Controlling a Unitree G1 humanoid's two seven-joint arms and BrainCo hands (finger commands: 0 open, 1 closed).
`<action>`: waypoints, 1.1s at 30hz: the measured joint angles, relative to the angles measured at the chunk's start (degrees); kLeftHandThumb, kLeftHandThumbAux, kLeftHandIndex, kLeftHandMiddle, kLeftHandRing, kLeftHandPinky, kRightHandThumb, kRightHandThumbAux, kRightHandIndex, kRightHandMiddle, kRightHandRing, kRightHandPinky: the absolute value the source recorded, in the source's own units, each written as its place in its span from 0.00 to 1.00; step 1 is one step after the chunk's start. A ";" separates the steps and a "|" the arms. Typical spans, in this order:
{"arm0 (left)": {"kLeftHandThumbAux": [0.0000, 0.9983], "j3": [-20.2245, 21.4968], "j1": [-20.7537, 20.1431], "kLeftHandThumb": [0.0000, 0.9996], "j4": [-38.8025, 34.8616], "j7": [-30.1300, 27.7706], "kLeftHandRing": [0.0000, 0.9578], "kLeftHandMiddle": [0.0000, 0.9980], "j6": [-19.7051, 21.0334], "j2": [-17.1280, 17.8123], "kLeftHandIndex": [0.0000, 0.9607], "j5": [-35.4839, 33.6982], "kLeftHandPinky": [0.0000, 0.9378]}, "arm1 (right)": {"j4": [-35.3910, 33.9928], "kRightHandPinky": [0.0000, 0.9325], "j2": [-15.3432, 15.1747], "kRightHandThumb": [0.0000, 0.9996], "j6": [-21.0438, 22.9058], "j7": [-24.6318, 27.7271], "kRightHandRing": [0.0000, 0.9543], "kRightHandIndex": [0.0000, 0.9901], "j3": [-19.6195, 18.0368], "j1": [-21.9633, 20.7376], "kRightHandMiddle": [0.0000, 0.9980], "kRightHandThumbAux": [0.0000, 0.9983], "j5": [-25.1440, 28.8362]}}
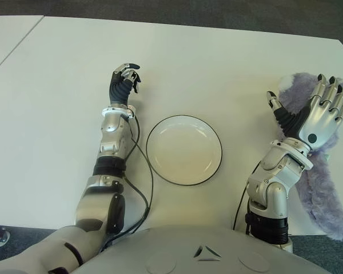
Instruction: Put the doll into the plate.
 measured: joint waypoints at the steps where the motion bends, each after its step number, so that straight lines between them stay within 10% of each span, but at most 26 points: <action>1: 0.70 0.00 -0.01 0.72 0.02 0.00 0.84 0.81 0.00 0.00 0.46 0.00 0.85 | -0.30 0.00 0.00 0.11 0.08 0.39 0.00 0.00 -0.26 -0.03 0.00 0.33 -0.20; 33: 0.70 -0.02 -0.45 0.72 0.83 0.00 0.84 0.81 -0.13 -0.14 0.46 0.05 0.85 | 6.88 0.00 -5.33 0.06 5.31 8.84 0.00 0.00 -8.75 -5.45 0.00 0.40 -3.66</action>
